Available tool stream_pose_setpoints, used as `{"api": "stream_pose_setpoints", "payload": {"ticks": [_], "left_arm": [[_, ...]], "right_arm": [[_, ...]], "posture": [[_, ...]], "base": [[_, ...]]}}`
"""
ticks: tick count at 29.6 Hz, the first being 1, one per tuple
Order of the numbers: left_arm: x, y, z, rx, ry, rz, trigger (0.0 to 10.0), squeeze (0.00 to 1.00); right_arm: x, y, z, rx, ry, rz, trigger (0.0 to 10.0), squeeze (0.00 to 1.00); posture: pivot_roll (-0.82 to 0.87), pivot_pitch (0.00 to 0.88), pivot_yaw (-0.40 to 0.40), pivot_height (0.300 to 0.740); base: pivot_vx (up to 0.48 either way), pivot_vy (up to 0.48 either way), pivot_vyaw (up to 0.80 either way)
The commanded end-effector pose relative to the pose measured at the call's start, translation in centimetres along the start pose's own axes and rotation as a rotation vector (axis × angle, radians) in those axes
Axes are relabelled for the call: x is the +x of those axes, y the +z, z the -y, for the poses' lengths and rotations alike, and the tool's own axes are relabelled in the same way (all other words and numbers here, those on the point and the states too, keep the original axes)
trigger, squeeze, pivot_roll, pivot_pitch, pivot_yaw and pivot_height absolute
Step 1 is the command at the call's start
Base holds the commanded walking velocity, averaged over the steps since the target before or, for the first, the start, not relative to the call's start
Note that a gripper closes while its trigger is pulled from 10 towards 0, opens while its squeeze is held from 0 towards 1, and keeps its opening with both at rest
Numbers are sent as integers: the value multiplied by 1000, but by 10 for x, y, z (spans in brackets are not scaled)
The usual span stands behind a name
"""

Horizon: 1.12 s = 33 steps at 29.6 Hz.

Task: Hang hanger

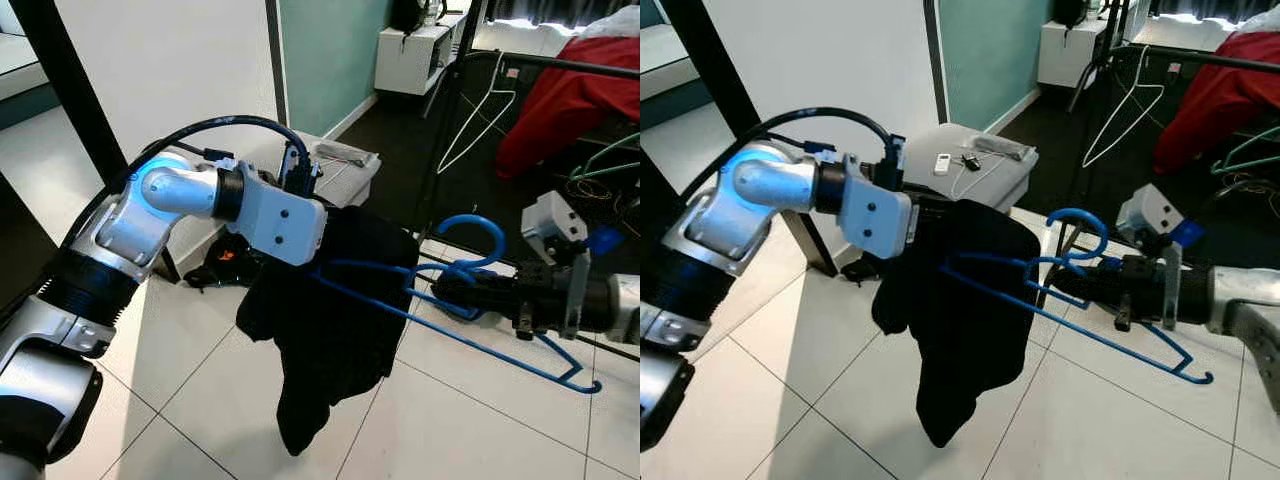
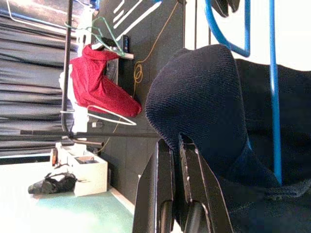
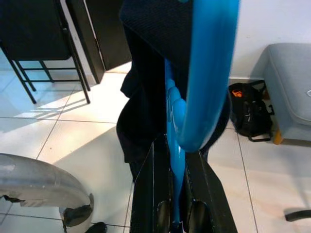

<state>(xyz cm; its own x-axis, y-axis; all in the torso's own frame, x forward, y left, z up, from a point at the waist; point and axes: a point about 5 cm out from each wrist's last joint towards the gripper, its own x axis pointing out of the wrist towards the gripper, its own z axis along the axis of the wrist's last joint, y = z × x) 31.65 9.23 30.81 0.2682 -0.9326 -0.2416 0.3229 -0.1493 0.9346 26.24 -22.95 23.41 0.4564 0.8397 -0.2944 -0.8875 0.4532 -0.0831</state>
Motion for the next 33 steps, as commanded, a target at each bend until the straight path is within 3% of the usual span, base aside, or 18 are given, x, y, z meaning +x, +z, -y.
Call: {"api": "stream_pose_setpoints", "payload": {"ticks": [1, 6, 14, 18, 22, 25, 28, 30, 33], "left_arm": [[2, 8, -6, 34, 21, 25, 10000, 0], [14, 17, -3, 37, 16, 72, 10000, 0], [22, 24, 0, 26, 13, 115, 10000, 0], [29, 30, 5, 8, 7, 152, 10000, 0], [33, 36, 5, -8, 18, 184, 10000, 0], [28, 41, -8, -35, 93, 209, 10000, 0], [21, 38, -20, -34, 151, 192, 10000, 0], [11, 28, -30, -11, 205, 114, 10000, 0], [7, 23, -33, -3, 219, 83, 10000, 0]], "right_arm": [[6, 2, -3, -20, 25, 1, 10000, 0], [25, 2, -5, -11, 30, 40, 10000, 0], [36, 5, -3, -3, -2, 98, 10000, 0], [52, 12, -4, 4, 8, 170, 10000, 0], [73, 11, -15, 32, 85, 217, 10000, 0], [99, -13, -23, -4, 71, 76, 10000, 0], [109, -14, -36, 33, 136, 119, 10000, 0], [113, -9, -45, 57, 185, 168, 10000, 0], [114, -9, -46, 57, 189, 172, 10000, 0]], "posture": [[-125, 29, 62, 740], [-122, 30, 61, 740], [-123, 33, 66, 740], [-125, 33, 73, 740], [-119, 31, 71, 740], [-117, 32, 69, 740], [-108, 32, 66, 740], [-108, 32, 69, 740], [-110, 32, 71, 740]], "base": [[0, 0, 0], [0, 0, 0], [0, 0, 0], [0, 0, 0], [0, 0, 0], [0, 0, 0], [0, 0, 0], [0, 0, 0], [0, 0, 0]]}}
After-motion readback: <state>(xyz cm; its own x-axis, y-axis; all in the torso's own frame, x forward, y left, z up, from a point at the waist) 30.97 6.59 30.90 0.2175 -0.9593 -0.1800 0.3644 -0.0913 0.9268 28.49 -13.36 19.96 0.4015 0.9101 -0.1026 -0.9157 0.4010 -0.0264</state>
